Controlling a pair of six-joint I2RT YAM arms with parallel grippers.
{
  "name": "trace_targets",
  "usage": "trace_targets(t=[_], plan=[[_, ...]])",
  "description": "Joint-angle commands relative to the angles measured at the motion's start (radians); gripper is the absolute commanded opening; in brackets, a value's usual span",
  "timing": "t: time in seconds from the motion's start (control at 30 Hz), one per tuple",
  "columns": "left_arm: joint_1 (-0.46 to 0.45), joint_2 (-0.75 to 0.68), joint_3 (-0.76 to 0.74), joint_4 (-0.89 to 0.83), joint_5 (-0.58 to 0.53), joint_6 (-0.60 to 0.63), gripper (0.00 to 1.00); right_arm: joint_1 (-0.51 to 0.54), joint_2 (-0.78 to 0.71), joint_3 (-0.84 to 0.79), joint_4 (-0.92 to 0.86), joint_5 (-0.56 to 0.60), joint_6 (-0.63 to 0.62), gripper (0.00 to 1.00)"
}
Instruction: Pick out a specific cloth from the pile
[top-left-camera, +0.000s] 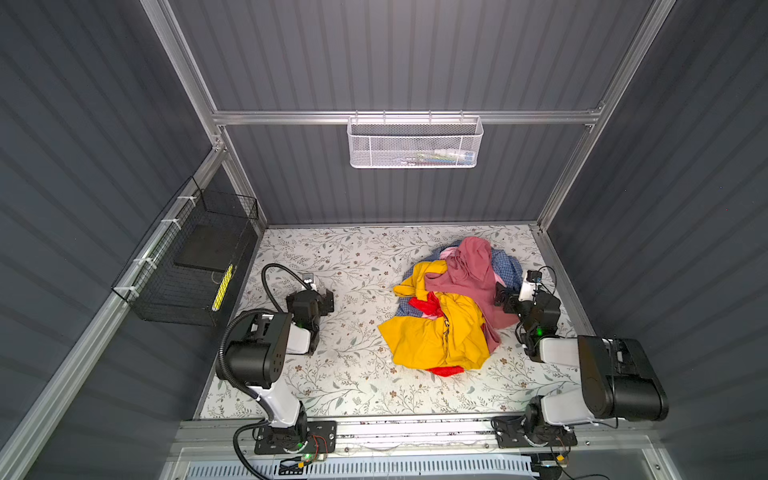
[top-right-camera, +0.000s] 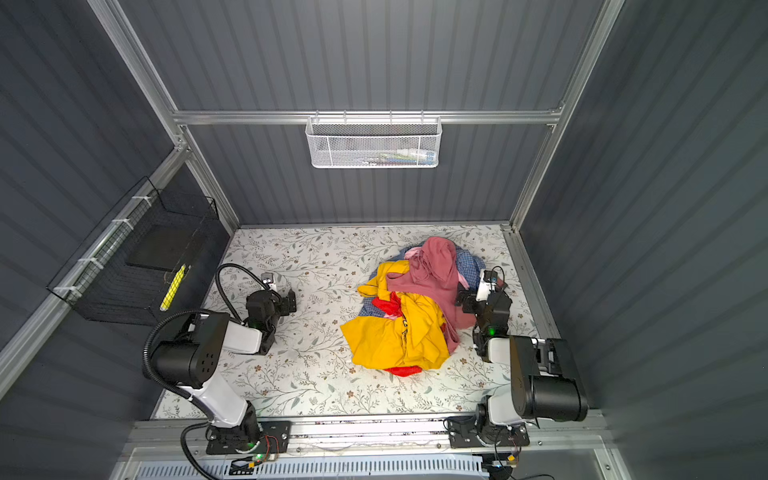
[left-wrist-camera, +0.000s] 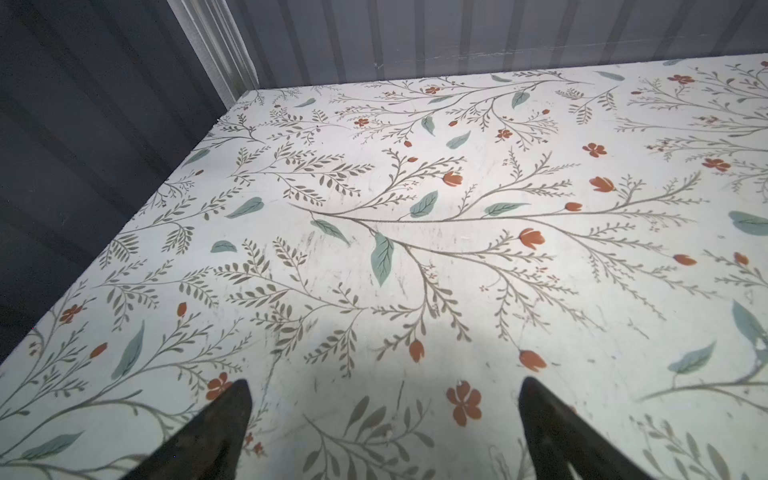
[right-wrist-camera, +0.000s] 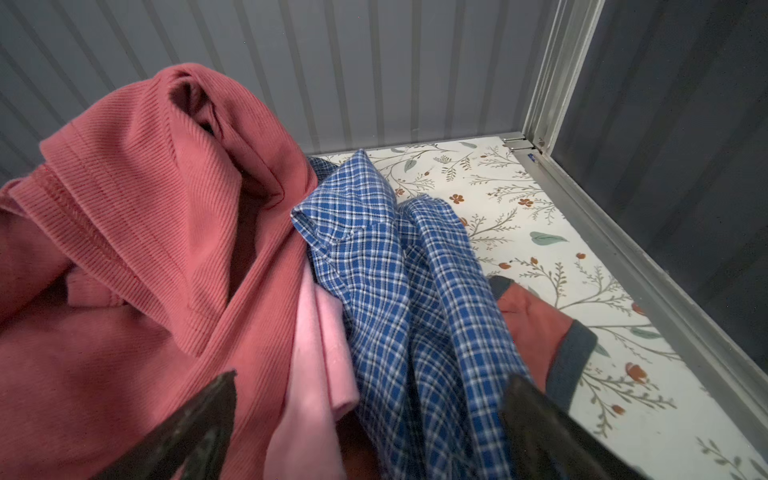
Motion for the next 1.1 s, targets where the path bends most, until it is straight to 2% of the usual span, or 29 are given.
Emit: trace_targets(t=[0.0, 0.4, 0.97, 1.03, 1.07], plan=[[0.005, 0.005, 0.012, 0.007, 0.008, -0.009, 1.00, 0.004, -0.001, 0.015, 0.003, 0.013, -0.005, 0.99], [0.005, 0.005, 0.015, 0.006, 0.008, -0.008, 1.00, 0.000, 0.003, 0.023, -0.010, 0.045, 0.010, 0.99], [0.005, 0.000, 0.015, 0.012, -0.001, -0.010, 1.00, -0.028, -0.004, 0.005, 0.028, -0.002, 0.033, 0.99], [0.005, -0.062, 0.059, -0.105, -0.033, -0.025, 1.00, -0.040, -0.050, 0.011, -0.026, 0.033, 0.062, 0.99], [0.005, -0.109, 0.114, -0.259, -0.066, -0.046, 1.00, -0.042, -0.079, 0.014, -0.057, 0.030, 0.063, 0.99]])
